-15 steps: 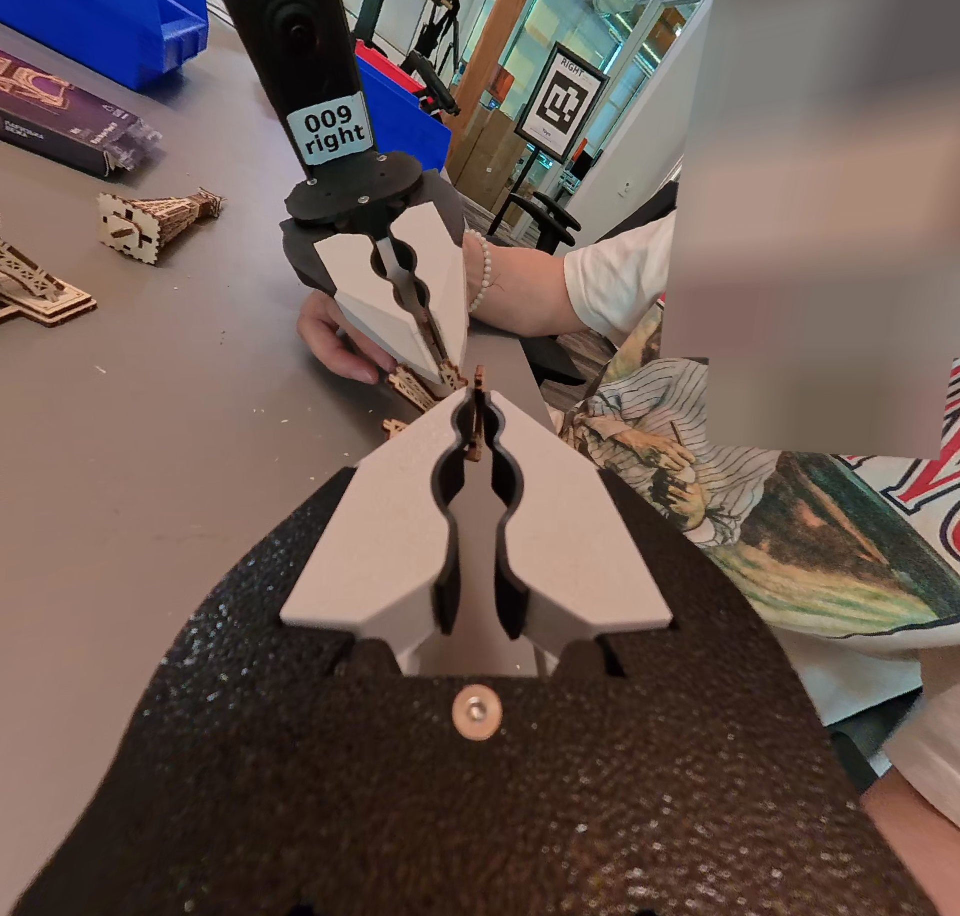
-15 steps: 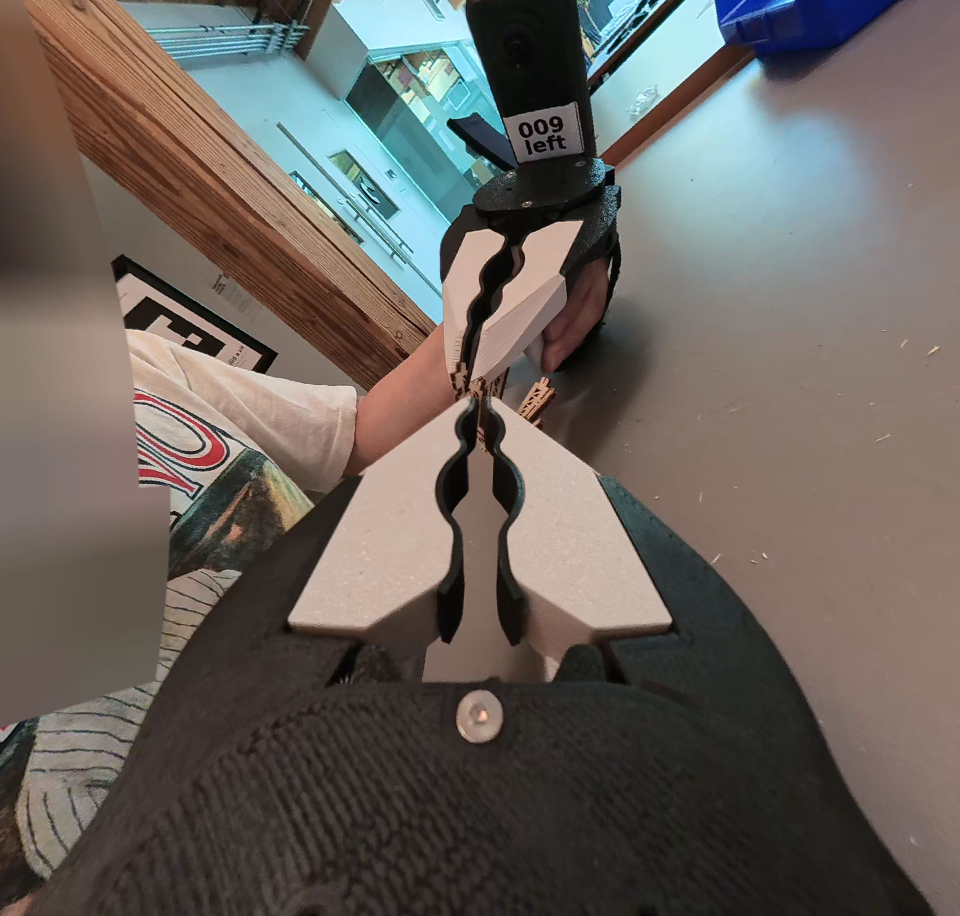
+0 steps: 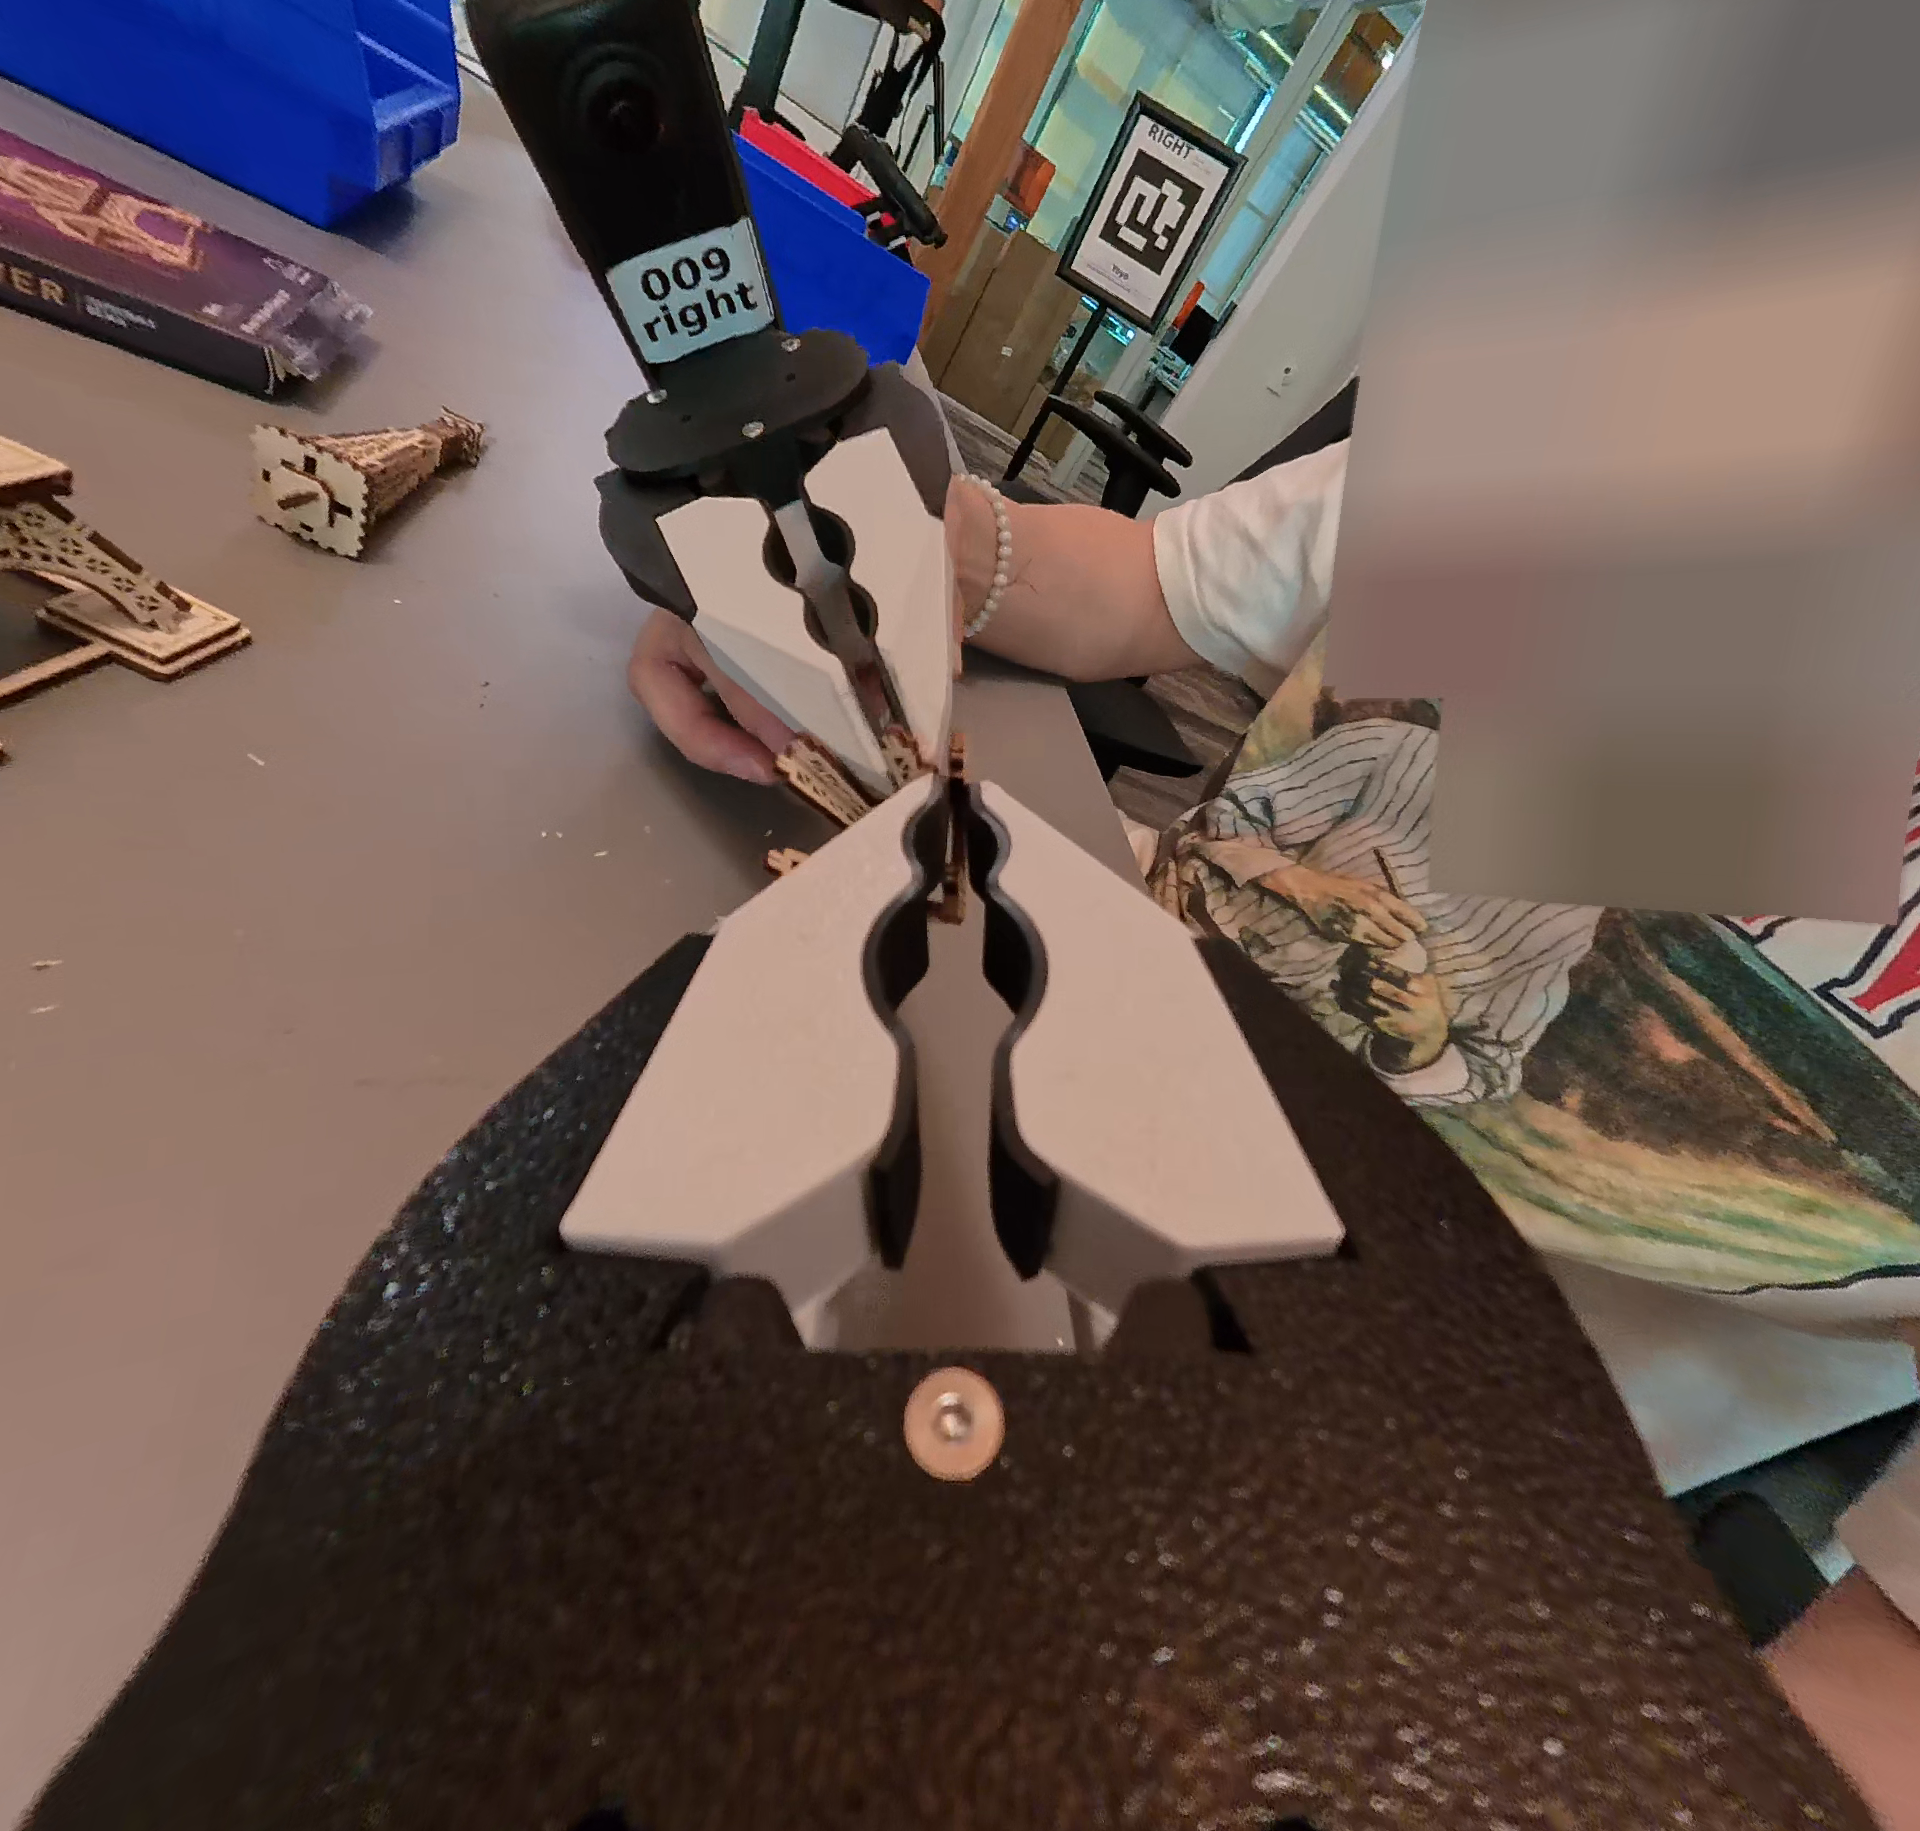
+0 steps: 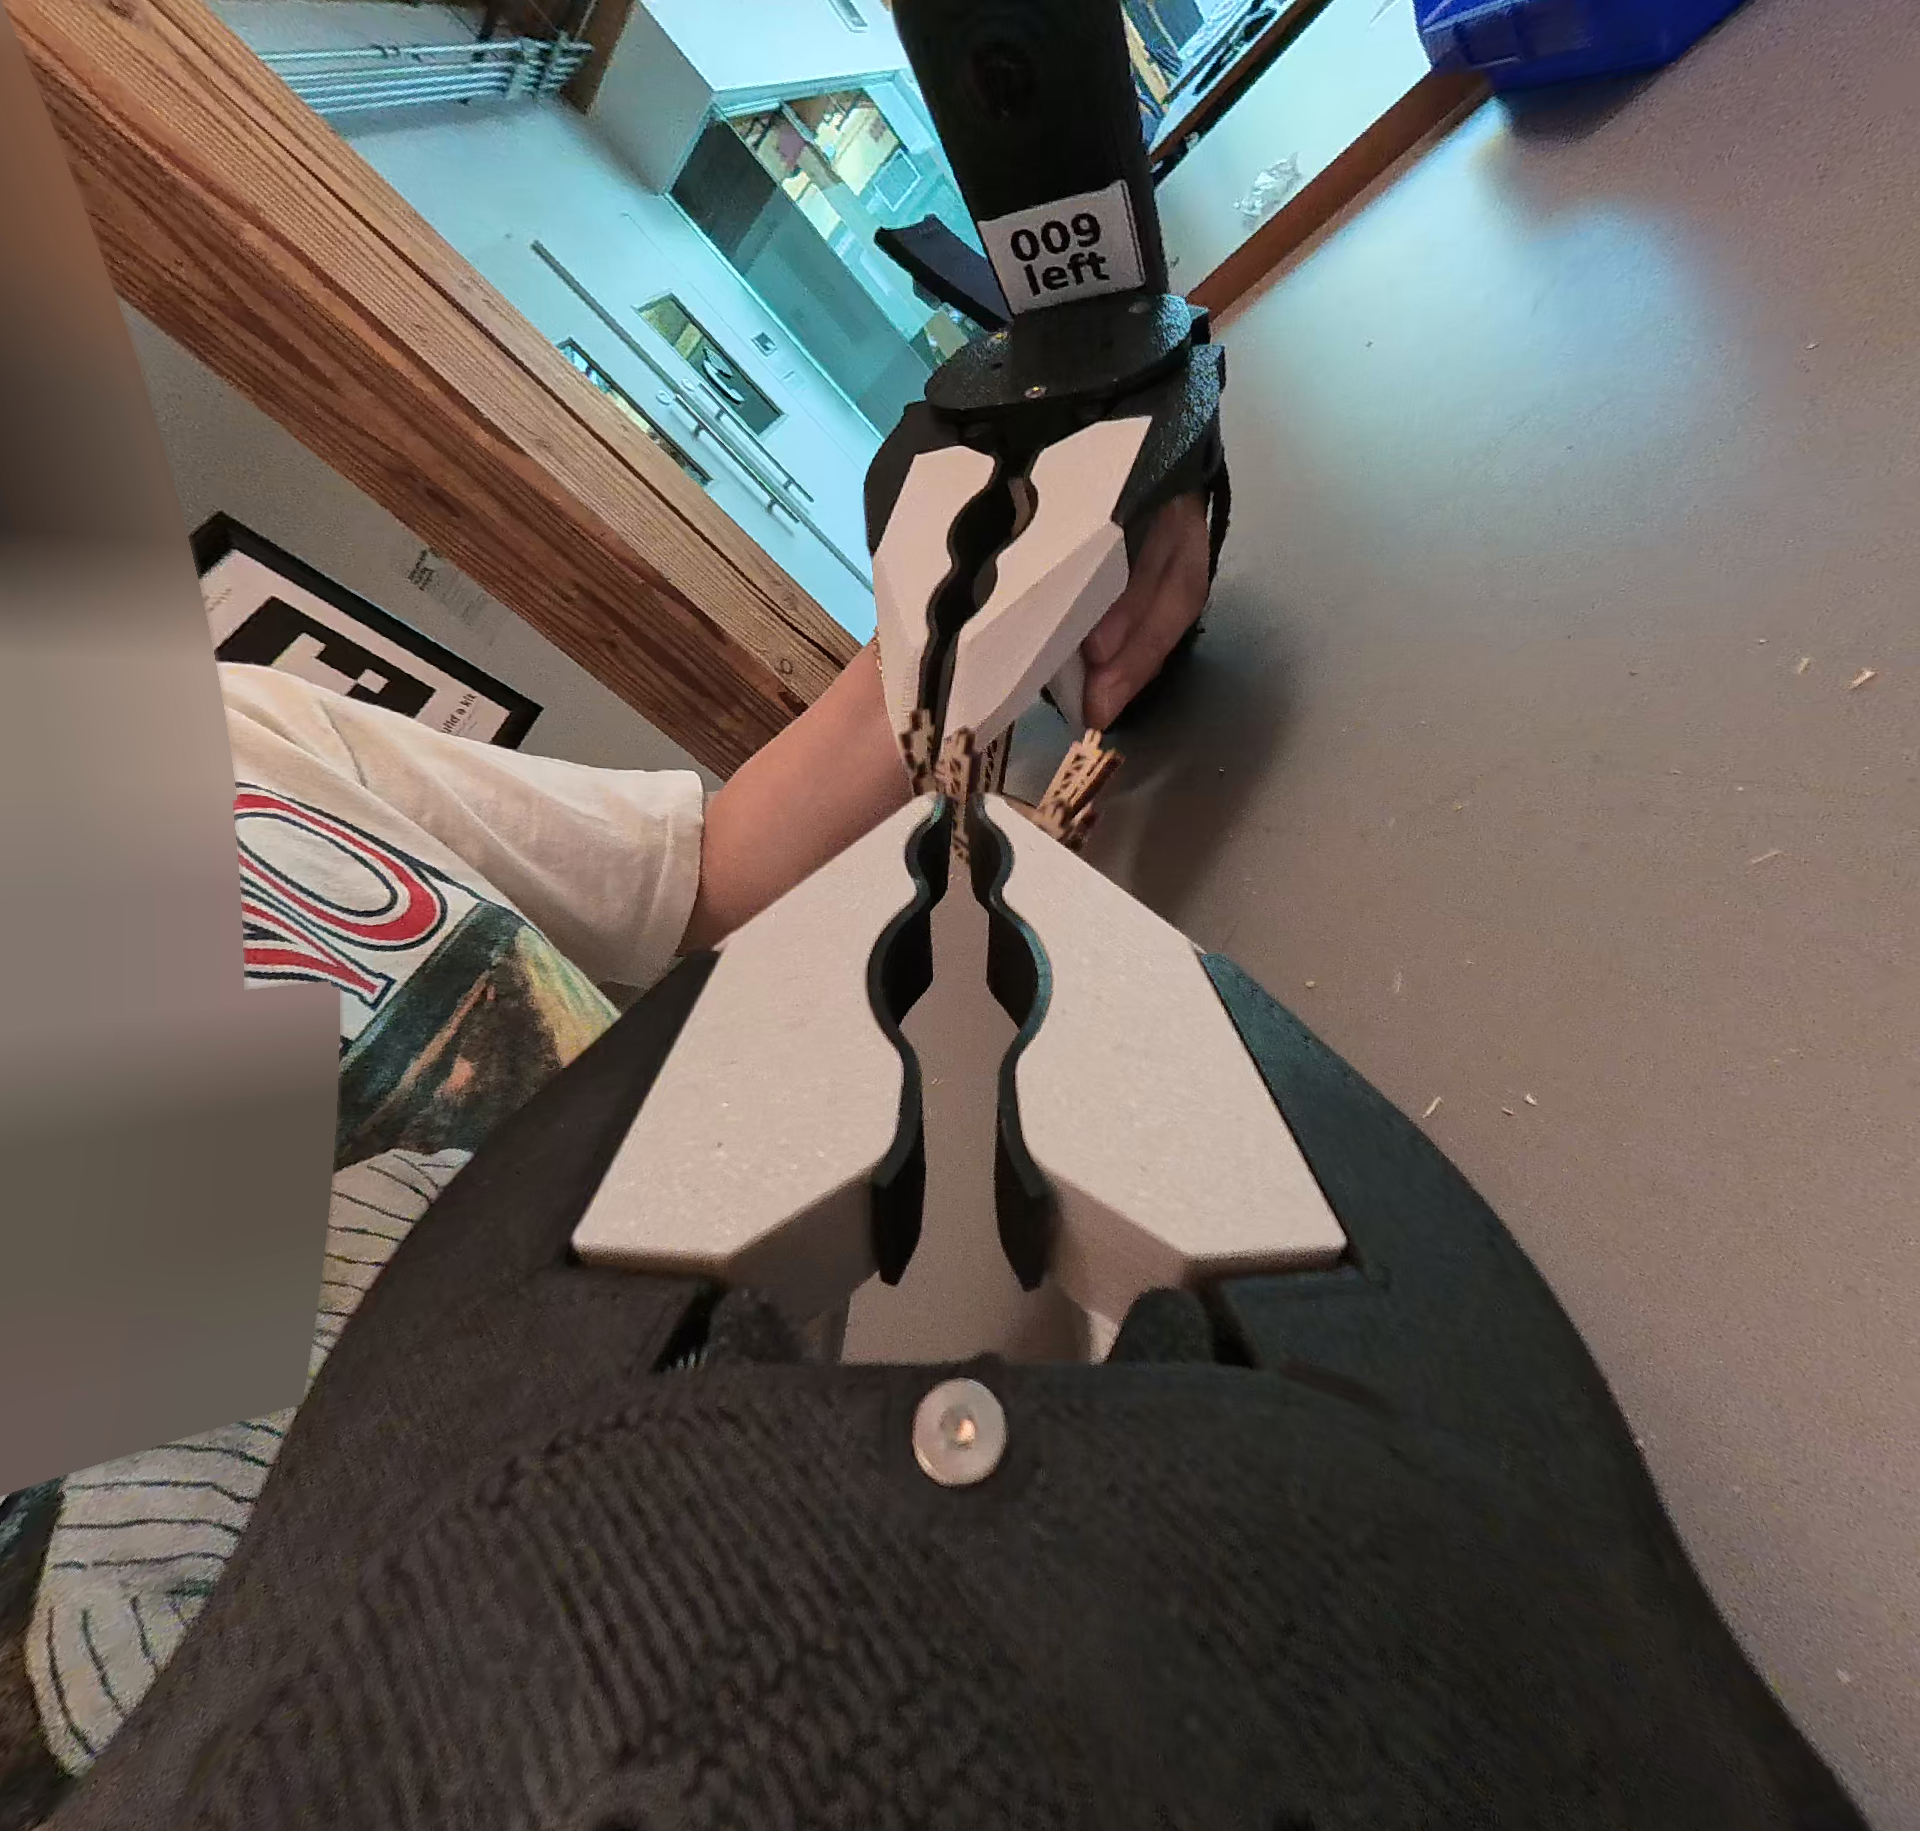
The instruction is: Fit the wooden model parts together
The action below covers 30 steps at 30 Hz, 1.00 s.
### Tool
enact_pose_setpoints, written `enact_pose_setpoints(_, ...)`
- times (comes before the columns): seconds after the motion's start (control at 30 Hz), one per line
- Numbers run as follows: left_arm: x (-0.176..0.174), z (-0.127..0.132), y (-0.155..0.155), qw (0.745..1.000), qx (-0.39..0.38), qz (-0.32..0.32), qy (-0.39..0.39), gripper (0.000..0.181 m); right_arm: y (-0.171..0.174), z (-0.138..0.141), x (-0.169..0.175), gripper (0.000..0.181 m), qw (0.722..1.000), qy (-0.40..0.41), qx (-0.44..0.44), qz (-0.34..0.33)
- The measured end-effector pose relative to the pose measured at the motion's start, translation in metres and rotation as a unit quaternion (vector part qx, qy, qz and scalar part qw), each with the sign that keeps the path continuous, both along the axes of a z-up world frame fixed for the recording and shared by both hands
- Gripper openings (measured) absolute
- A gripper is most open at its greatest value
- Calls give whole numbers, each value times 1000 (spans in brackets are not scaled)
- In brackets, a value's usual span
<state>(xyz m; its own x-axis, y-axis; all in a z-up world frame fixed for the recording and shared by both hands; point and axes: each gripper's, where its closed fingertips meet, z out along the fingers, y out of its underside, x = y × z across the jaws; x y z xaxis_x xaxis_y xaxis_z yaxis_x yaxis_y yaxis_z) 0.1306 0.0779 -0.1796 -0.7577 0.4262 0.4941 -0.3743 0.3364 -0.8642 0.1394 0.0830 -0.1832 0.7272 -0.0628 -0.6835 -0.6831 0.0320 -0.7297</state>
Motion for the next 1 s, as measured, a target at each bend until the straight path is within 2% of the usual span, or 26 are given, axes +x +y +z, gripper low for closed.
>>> enact_pose_setpoints(0.33, -7, 9, 1, 999, -27, -16, 12, 0, 2, 8, -4, 0, 999, -2, 29, 12)
enact_pose_setpoints(0.5, -6, 15, 1, 999, -40, -12, 15, 0, 1, 15, -6, 6, 998, -13, 55, 11)
enact_pose_setpoints(0.7, -7, 15, 2, 999, -43, -16, 10, 0, -2, 19, 2, 7, 997, -40, 55, -24)
enact_pose_setpoints(0.87, -12, 16, 2, 998, -48, -26, 7, 0, 2, 19, -4, 11, 997, -53, 47, -9)
enact_pose_setpoints(1.0, -16, 17, 2, 998, -54, -37, 2, 0, 3, 18, -6, 7, 998, -49, 44, -1)
